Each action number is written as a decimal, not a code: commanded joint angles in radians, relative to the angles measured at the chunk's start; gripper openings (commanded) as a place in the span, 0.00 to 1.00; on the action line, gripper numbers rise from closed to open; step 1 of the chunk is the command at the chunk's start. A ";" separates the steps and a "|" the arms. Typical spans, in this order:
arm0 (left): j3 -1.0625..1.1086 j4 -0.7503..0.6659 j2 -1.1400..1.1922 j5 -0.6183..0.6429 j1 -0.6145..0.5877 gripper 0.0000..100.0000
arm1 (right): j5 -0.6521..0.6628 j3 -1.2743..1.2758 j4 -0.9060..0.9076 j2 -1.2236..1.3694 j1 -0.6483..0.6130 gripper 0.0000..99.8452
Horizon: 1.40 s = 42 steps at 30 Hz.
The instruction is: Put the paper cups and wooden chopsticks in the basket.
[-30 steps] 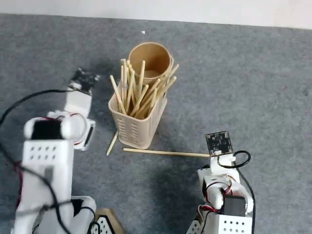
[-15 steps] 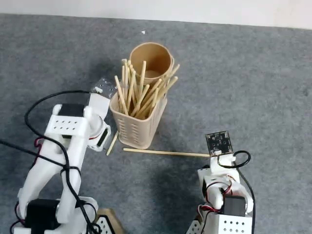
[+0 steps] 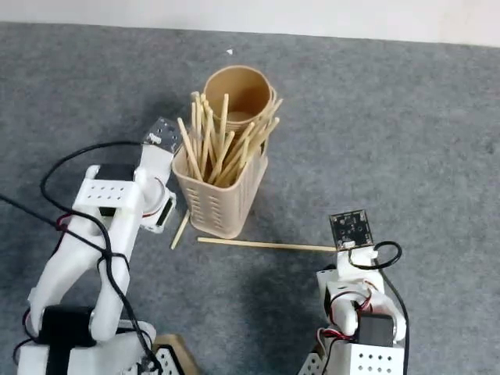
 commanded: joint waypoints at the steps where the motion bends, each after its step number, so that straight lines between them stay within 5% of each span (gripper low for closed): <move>1: -0.051 -0.003 -0.007 0.035 -0.050 0.13 | 0.009 0.117 0.005 -0.012 0.012 0.17; 12: -0.061 0.068 -0.358 0.048 -0.030 0.13 | 0.009 0.117 0.005 -0.012 0.012 0.17; 27: -0.016 -0.011 -0.130 0.354 -0.028 0.14 | 0.009 0.117 0.005 -0.012 0.012 0.17; 36: -0.070 -0.064 0.079 0.354 0.088 0.14 | 0.009 0.117 0.005 -0.012 0.012 0.17; 42: -0.193 0.055 0.101 0.354 0.093 0.17 | 0.009 0.117 0.005 -0.012 0.012 0.17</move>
